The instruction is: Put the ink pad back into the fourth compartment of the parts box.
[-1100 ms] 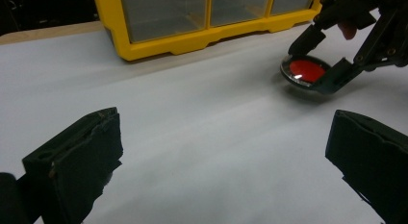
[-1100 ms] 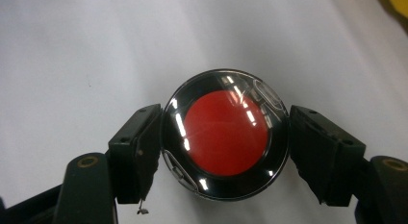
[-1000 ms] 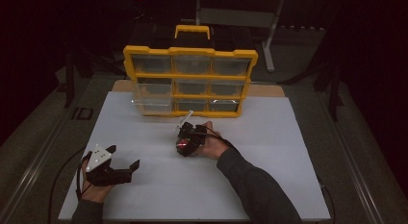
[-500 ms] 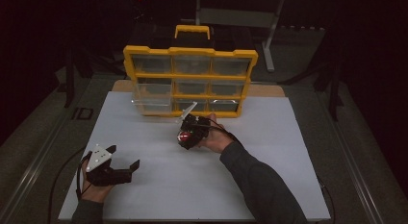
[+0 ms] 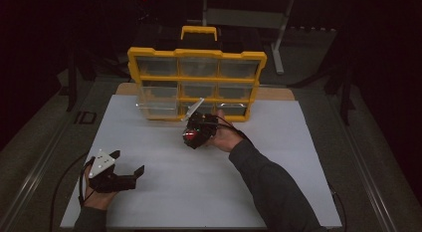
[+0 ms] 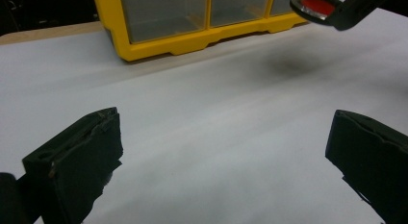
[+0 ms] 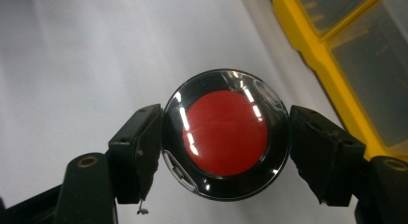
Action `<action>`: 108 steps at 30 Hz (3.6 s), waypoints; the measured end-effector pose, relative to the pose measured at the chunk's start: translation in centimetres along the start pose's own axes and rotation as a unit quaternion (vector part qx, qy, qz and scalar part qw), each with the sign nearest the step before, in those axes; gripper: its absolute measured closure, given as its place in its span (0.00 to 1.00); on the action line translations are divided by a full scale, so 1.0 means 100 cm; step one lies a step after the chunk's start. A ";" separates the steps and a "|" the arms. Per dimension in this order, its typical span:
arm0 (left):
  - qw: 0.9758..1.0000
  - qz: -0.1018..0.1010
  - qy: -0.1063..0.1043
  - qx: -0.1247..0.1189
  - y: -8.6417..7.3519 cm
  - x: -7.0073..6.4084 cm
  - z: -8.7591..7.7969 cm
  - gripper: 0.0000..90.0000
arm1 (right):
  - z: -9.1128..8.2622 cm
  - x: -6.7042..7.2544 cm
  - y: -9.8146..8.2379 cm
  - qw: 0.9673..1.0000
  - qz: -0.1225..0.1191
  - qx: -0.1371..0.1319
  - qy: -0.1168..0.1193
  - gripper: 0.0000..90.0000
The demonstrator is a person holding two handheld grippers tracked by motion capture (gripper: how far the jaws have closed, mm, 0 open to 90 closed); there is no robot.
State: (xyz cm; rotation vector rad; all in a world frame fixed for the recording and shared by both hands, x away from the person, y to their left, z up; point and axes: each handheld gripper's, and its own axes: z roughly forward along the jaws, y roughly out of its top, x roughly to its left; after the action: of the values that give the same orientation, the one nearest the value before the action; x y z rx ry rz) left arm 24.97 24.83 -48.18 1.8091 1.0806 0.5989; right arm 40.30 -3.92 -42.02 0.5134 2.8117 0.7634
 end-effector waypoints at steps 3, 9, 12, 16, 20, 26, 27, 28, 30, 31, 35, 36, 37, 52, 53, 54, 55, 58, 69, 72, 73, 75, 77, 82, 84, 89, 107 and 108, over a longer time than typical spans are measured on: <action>1.000 0.000 0.000 -0.001 0.000 0.000 0.000 0.00 | -0.004 -0.001 0.003 1.000 -0.004 -0.001 -0.002 0.32; 1.000 0.000 0.000 -0.001 0.000 0.000 0.000 0.00 | -0.011 -0.003 0.008 1.000 -0.009 -0.005 -0.005 0.32; 1.000 0.000 0.000 0.000 0.000 0.000 0.000 0.00 | -0.014 -0.004 0.010 1.000 -0.008 -0.003 -0.007 0.32; 1.000 0.000 -0.001 0.000 0.000 0.000 0.000 0.00 | -0.020 -0.005 0.015 1.000 -0.012 -0.004 -0.012 0.32; 1.000 0.001 -0.001 -0.001 0.000 0.000 0.000 0.00 | -0.025 -0.007 0.019 1.000 -0.019 -0.004 -0.014 0.32; 1.000 0.000 -0.001 -0.002 0.000 0.000 0.000 0.00 | -0.032 -0.009 0.025 1.000 -0.024 -0.006 -0.018 0.32; 1.000 0.000 -0.001 -0.002 0.000 0.000 0.000 0.00 | -0.034 -0.010 0.026 0.999 -0.026 -0.007 -0.019 0.32; 1.000 0.000 -0.001 -0.002 0.000 0.000 0.000 0.00 | -0.035 -0.010 0.027 0.999 -0.025 -0.008 -0.019 0.32; 1.000 0.000 -0.001 -0.001 0.000 0.000 0.000 0.00 | -0.037 -0.011 0.028 0.999 -0.028 -0.010 -0.021 0.32; 1.000 0.000 -0.001 -0.001 0.000 0.000 0.000 0.00 | -0.039 -0.011 0.029 0.999 -0.026 -0.010 -0.022 0.32; 1.000 0.000 -0.001 -0.001 0.000 0.000 0.000 0.00 | -0.043 -0.014 0.032 0.999 -0.030 -0.011 -0.024 0.32; 1.000 0.000 -0.001 -0.001 0.000 0.000 0.000 0.00 | -0.043 -0.014 0.032 0.999 -0.030 -0.011 -0.024 0.32; 1.000 0.000 -0.001 -0.001 0.000 0.000 0.000 0.00 | -0.044 -0.014 0.033 0.999 -0.030 -0.012 -0.024 0.32; 1.000 -0.001 -0.001 -0.002 0.000 0.000 0.000 0.00 | -0.057 -0.022 0.043 0.999 -0.042 -0.020 -0.029 0.32; 1.000 -0.001 -0.001 -0.002 0.000 0.000 0.000 0.00 | -0.058 -0.022 0.044 0.999 -0.040 -0.021 -0.029 0.32; 1.000 -0.001 -0.001 -0.002 0.000 0.000 0.000 0.00 | -0.058 -0.023 0.044 0.998 -0.040 -0.023 -0.031 0.32; 1.000 -0.001 -0.001 -0.002 0.000 0.000 0.000 0.00 | -0.059 -0.024 0.045 0.998 -0.040 -0.023 -0.032 0.32; 1.000 -0.001 -0.001 -0.002 0.000 0.000 0.000 0.00 | -0.061 -0.026 0.047 0.998 -0.042 -0.025 -0.035 0.32; 1.000 -0.001 -0.001 -0.005 0.000 0.000 0.000 0.00 | -0.068 -0.029 0.054 0.998 -0.041 -0.035 -0.037 0.32; 1.000 -0.002 -0.001 -0.006 0.000 0.000 0.000 0.00 | -0.069 -0.030 0.055 0.998 -0.040 -0.035 -0.038 0.32; 1.000 -0.003 -0.001 -0.006 0.000 0.000 0.000 0.00 | -0.070 -0.031 0.055 0.998 -0.041 -0.037 -0.039 0.32; 1.000 -0.002 0.000 -0.006 0.000 0.000 -0.001 0.00 | -0.071 -0.032 0.057 0.998 -0.042 -0.039 -0.038 0.32; 1.000 -0.001 0.000 -0.006 0.000 0.000 -0.001 0.00 | -0.071 -0.032 0.058 0.998 -0.043 -0.036 -0.040 0.32; 1.000 -0.001 0.000 -0.007 0.000 0.000 -0.001 0.00 | -0.073 -0.034 0.061 0.998 -0.040 -0.040 -0.042 0.32; 1.000 0.000 0.000 -0.007 0.000 0.000 -0.001 0.00 | -0.074 -0.035 0.063 0.997 -0.039 -0.042 -0.042 0.32; 1.000 0.000 0.000 -0.009 0.000 0.000 -0.001 0.00 | -0.076 -0.036 0.067 0.997 -0.039 -0.043 -0.045 0.32; 1.000 0.010 0.002 -0.013 0.000 -0.001 -0.001 0.00 | -0.077 -0.039 0.085 0.997 -0.034 -0.053 -0.047 0.32; 1.000 0.010 0.002 -0.013 0.000 -0.001 -0.001 0.00 | -0.077 -0.039 0.085 0.997 -0.034 -0.053 -0.047 0.32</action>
State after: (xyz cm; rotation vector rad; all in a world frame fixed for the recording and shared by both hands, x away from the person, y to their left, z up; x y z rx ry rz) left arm 24.79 24.79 -48.13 1.7987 1.0556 0.6261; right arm 44.25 -1.95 -30.75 0.4234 2.6710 0.8467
